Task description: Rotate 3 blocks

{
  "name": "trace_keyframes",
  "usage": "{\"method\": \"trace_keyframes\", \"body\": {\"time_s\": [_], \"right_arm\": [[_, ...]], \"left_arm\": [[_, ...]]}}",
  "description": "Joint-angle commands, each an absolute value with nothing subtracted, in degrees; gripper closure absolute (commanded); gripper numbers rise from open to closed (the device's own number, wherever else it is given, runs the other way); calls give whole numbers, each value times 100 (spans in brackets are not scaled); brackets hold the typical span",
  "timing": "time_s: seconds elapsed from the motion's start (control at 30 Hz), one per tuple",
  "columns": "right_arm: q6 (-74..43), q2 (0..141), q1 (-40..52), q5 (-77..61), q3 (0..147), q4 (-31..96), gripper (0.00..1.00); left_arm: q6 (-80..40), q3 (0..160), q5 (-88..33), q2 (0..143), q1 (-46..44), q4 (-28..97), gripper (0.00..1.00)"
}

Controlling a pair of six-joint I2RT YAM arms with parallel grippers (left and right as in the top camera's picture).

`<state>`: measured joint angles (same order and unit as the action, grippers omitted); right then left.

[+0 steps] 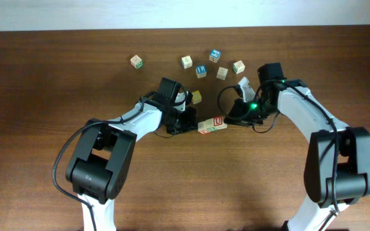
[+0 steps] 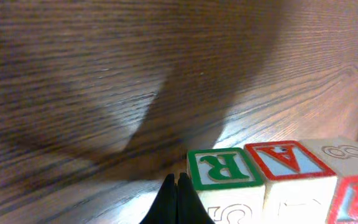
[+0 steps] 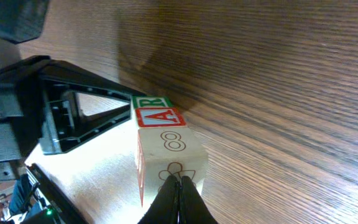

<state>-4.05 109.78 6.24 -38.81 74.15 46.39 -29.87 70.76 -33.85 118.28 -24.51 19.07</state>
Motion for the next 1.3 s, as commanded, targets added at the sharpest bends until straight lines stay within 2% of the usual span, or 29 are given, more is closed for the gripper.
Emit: {"method": "trace_keyframes", "body": {"time_s": [0.0,0.9,1.27], "right_arm": [[-329,10943,982,-4287,7470,4613,96],[-545,10943,1476,-4112,7470,4414,96],[-674,10943,1616,-4001,7470,4298,96]], "left_arm": [[-3020,7107,-3988,11690,-2589,1806,100],[-3020,7109,-3656,11686,-2582,1940,100],[-2995,7384,-3155,11684,-2589,2563,100]]}}
